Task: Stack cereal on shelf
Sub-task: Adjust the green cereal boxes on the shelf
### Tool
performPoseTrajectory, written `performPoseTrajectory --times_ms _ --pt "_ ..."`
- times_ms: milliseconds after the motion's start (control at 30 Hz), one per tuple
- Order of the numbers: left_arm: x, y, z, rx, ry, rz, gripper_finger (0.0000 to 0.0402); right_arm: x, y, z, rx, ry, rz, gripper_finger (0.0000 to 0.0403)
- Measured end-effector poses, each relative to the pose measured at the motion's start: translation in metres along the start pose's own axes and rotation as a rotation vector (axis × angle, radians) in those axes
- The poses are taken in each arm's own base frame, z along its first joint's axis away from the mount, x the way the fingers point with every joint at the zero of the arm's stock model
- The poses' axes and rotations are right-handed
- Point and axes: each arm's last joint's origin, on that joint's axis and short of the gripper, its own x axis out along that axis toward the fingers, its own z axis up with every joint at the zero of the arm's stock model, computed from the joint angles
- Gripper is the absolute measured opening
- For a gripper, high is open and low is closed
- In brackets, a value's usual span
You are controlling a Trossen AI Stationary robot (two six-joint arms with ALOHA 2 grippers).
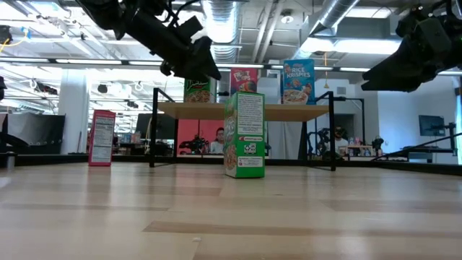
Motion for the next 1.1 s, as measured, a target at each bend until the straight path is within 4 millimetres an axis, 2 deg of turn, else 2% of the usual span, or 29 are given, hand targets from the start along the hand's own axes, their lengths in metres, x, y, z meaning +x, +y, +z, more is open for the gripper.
performPoseTrajectory --times_ms 700,900,1100 --pt "0.013 0.028 0.0 -0.067 -0.003 -0.019 0.027 0.0 0.0 0.0 -0.002 0.003 0.0 0.0313" --pt "0.024 0.027 -0.005 -0.075 -0.012 -0.043 0.027 0.0 0.0 0.0 -0.002 0.003 0.001 0.0313" --pt "0.023 0.021 -0.007 -0.066 -0.004 -0.056 0.027 0.0 0.0 0.0 -0.004 0.005 0.0 0.0313"
